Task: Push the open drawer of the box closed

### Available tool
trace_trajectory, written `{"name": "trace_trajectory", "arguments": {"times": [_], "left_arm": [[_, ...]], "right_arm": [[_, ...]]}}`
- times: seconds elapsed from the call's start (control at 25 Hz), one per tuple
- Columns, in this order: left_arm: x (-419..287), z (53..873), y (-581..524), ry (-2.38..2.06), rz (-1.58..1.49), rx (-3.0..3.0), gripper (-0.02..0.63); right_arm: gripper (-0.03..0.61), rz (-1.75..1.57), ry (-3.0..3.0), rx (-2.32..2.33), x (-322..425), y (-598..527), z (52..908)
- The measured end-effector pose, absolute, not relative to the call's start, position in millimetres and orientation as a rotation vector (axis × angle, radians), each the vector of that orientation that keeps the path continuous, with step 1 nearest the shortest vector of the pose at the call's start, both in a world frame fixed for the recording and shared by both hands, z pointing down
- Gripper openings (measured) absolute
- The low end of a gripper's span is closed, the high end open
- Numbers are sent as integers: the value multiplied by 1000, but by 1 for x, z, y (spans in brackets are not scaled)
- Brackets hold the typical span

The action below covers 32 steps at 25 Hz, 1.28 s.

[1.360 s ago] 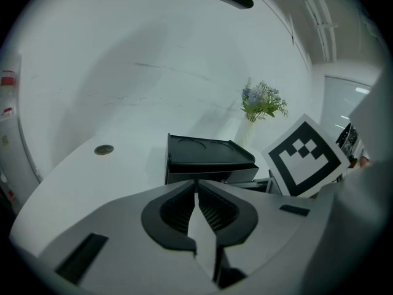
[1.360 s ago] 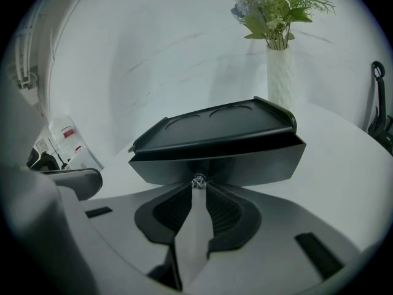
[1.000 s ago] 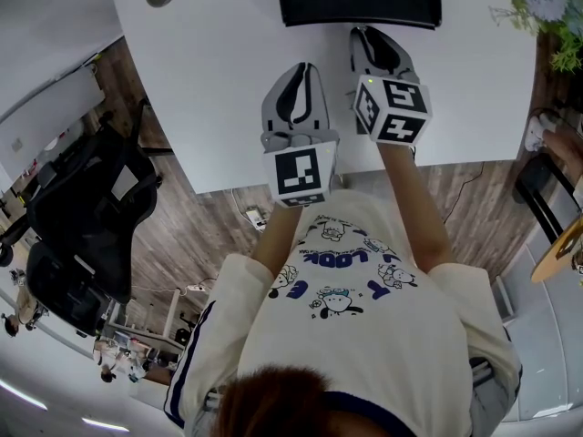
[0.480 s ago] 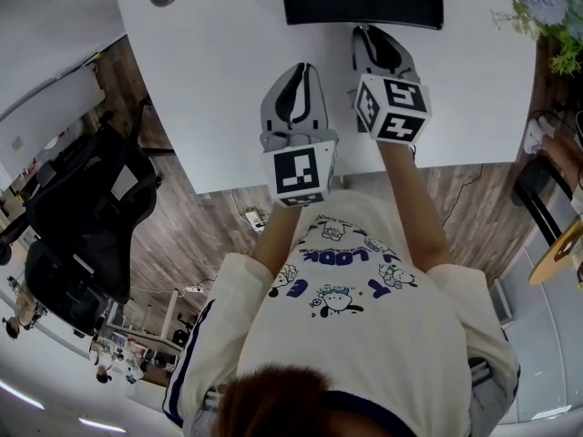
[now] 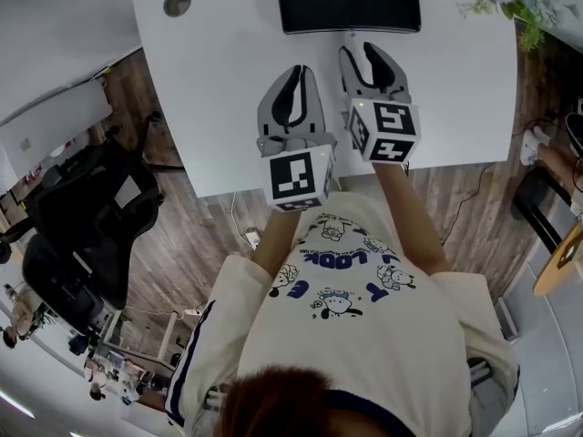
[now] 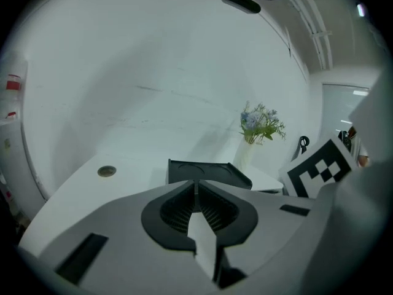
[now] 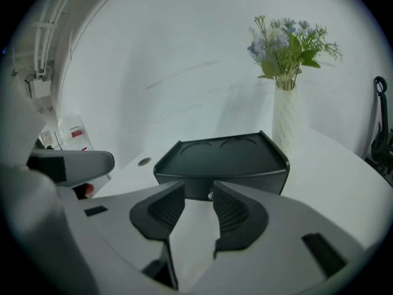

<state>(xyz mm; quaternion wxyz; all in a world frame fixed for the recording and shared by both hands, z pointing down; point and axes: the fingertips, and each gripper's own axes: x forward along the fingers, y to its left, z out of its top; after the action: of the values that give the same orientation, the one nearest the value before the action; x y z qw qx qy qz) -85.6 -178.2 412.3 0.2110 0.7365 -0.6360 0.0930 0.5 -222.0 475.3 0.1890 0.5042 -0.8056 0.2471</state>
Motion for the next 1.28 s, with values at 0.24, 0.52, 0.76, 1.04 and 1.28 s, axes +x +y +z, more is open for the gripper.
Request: {"name": "trace_trajectory", "arguments": {"times": [0.24,0.52,0.76,1.04,1.28], "left_arm": [[-81,374,-170,-1823,198,2091,29],[-84,328,-161,-1914,130,2170,29],[-67,285,-151,-1972,67,2239,29],[-58,261,-135,-2012,34,2276,29],[-51,247,-134,-2031,12,2310,29]], "right_arm": [[53,554,-2360,1479,11,-205,416],[48,428,-2495,1521,12,-184,358],[44,347,-2581,1541,26,-168,316],[43,300,-2631,1558,32,-155,292],[43,272,-2666,1569,36,-154,280]]}}
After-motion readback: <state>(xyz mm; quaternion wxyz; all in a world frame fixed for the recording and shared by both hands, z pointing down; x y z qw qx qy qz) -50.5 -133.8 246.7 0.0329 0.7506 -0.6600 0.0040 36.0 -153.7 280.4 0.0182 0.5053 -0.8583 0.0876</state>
